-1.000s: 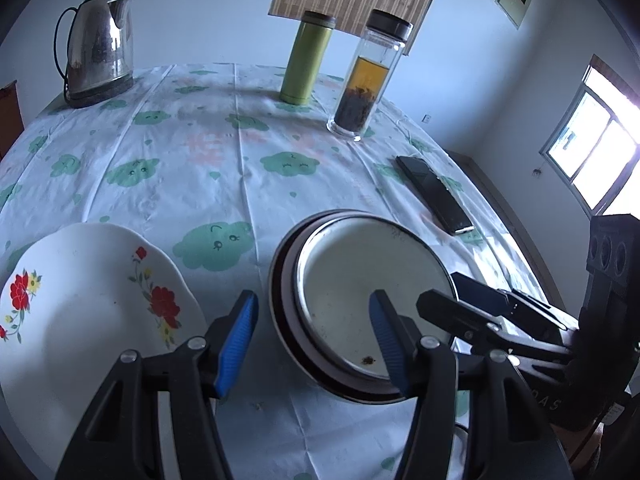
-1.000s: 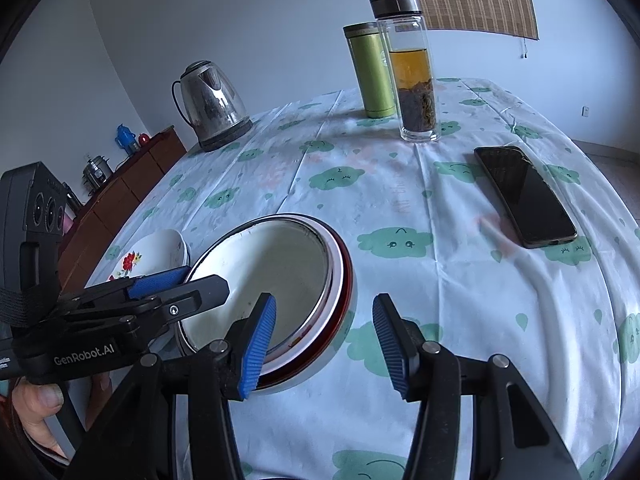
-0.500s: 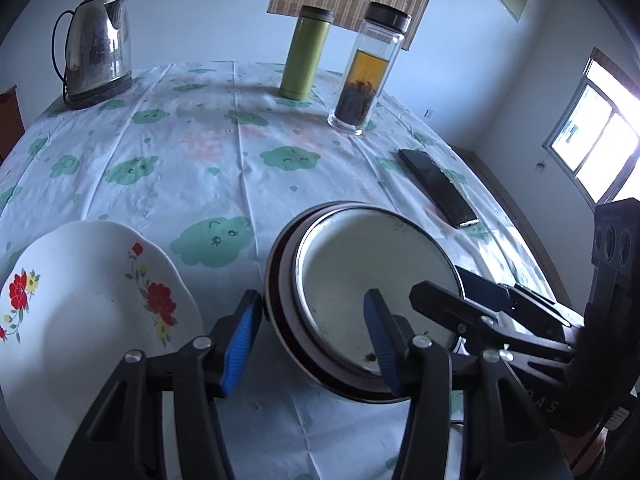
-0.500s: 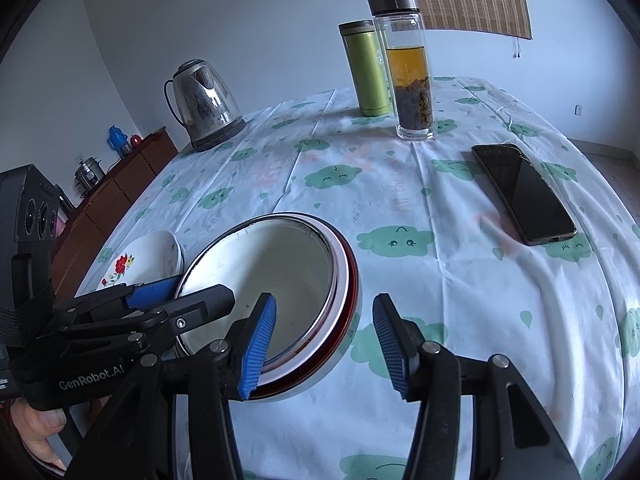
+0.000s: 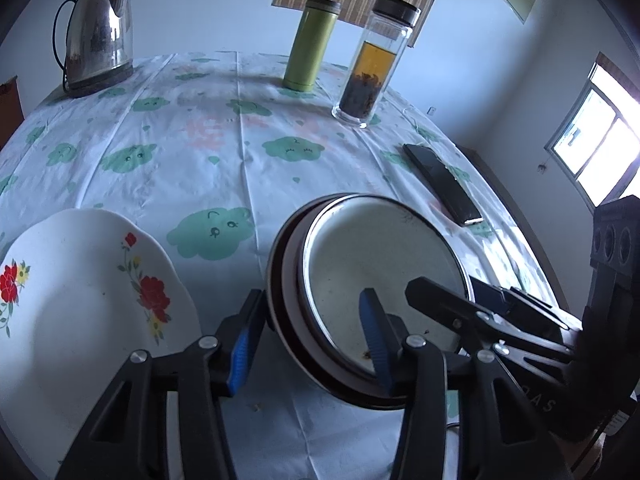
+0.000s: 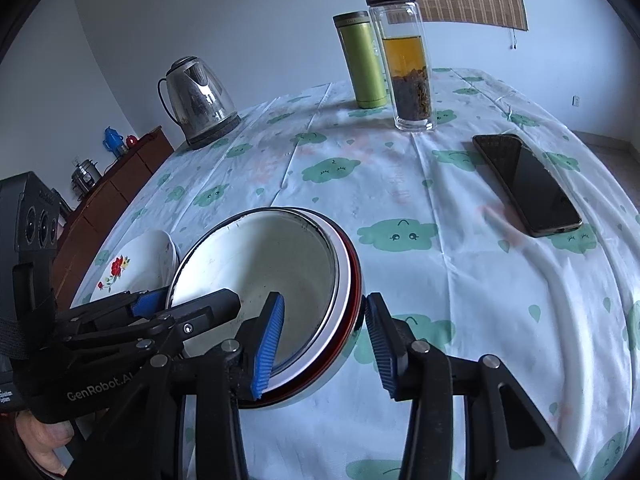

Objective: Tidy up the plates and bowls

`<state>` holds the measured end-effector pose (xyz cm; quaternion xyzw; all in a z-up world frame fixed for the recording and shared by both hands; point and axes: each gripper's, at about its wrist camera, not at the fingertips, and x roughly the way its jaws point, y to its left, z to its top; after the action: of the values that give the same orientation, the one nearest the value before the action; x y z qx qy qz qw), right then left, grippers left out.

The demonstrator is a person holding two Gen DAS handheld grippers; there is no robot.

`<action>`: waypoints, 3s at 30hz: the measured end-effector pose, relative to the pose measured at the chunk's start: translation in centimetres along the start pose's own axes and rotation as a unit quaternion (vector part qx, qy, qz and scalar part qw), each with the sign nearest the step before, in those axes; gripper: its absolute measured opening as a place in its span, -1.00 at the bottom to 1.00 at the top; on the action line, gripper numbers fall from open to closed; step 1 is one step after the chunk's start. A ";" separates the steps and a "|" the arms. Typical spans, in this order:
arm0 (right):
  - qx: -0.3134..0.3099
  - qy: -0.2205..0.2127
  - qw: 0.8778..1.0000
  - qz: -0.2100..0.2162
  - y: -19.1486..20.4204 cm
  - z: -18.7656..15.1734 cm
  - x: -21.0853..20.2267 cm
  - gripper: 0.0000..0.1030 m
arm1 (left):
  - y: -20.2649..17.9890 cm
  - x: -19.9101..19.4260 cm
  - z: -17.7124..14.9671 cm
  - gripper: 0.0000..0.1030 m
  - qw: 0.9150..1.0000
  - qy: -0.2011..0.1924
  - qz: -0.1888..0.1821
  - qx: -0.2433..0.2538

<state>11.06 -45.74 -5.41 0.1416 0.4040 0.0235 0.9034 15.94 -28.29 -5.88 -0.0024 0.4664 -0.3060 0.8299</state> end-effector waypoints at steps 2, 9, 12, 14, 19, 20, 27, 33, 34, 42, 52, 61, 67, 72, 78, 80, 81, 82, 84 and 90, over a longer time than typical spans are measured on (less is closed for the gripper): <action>0.000 0.006 1.000 -0.001 0.0 0.2 0.3 -0.15 | 0.0 0.0 0.0 -0.09 1.000 0.002 -0.002 -0.003; 0.003 0.024 0.999 -0.025 0.1 0.9 0.4 -0.22 | -0.6 -0.1 -0.2 -0.08 1.000 0.009 -0.003 -0.004; 0.006 0.020 0.999 -0.025 -0.1 1.2 0.0 -0.22 | -0.9 -0.3 -0.3 -0.08 1.000 0.008 -0.005 -0.001; 0.006 0.019 1.000 -0.024 -0.2 1.3 -0.3 -0.22 | -0.9 -0.5 -0.3 -0.08 1.000 0.005 -0.006 0.000; 0.009 0.023 1.000 -0.014 -0.2 1.4 -0.3 -0.28 | -0.6 -1.1 -0.1 -0.08 1.000 -0.009 -0.006 -0.006; 0.011 0.025 1.000 -0.010 -0.3 1.4 -0.2 -0.29 | -0.5 -1.2 -0.1 -0.08 1.000 -0.010 -0.005 -0.008; 0.006 0.022 1.000 -0.001 0.2 1.3 -0.8 -0.30 | -0.3 -1.8 0.1 -0.08 1.000 -0.019 -0.005 -0.011; -0.007 0.020 1.000 0.006 1.3 1.4 -1.5 -0.30 | 0.1 -3.1 0.3 -0.08 0.999 -0.035 0.006 -0.010; -0.009 0.020 1.000 0.008 1.6 1.4 -1.6 -0.30 | 0.3 -3.3 0.3 -0.08 0.999 -0.037 0.006 -0.012; -0.032 0.021 0.999 0.022 4.1 1.7 -2.0 -0.31 | 1.9 -5.5 0.3 -0.08 0.998 -0.059 0.018 -0.025; -0.050 0.024 0.998 0.032 6.8 2.1 -1.5 -0.33 | 4.0 -7.1 -0.2 -0.08 0.996 -0.071 0.019 -0.047; -0.064 0.009 0.998 0.026 7.9 2.8 -2.8 -0.33 | 4.0 -8.7 -0.3 -0.08 0.995 -0.092 0.017 -0.045; -0.080 0.009 0.996 0.036 9.4 3.1 -3.0 -0.33 | 4.9 -10.1 -0.4 -0.08 0.992 -0.109 0.036 -0.051; -0.089 0.020 0.995 0.051 11.0 2.8 -2.0 -0.33 | 6.7 -10.8 -0.7 -0.08 0.990 -0.114 0.052 -0.064; -0.092 0.035 0.993 0.067 12.7 2.4 -0.8 -0.33 | 8.0 -11.4 -1.1 -0.08 0.987 -0.126 0.068 -0.068; -0.093 0.041 0.992 0.071 13.1 2.3 -0.4 -0.33 | 8.4 -11.7 -1.2 -0.08 0.986 -0.133 0.073 -0.067; -0.095 0.044 0.992 0.071 13.4 2.1 -0.1 -0.33 | 8.6 -11.8 -1.3 -0.08 0.985 -0.137 0.077 -0.066; -0.097 0.048 0.991 0.072 13.7 2.0 0.2 -0.33 | 8.8 -11.9 -1.3 -0.08 0.985 -0.140 0.079 -0.067; -0.098 0.056 0.991 0.075 14.1 1.7 0.8 -0.33 | 9.2 -12.0 -1.4 -0.08 0.983 -0.146 0.083 -0.068; -0.101 0.074 0.989 0.081 14.9 0.8 2.4 -0.33 | 10.8 -11.8 -1.3 -0.08 0.983 -0.147 0.079 -0.081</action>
<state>14.28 -31.25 -2.54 0.0799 0.4527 0.1476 0.8757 15.90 -13.14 -0.65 -0.0777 0.3610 -0.1969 0.9082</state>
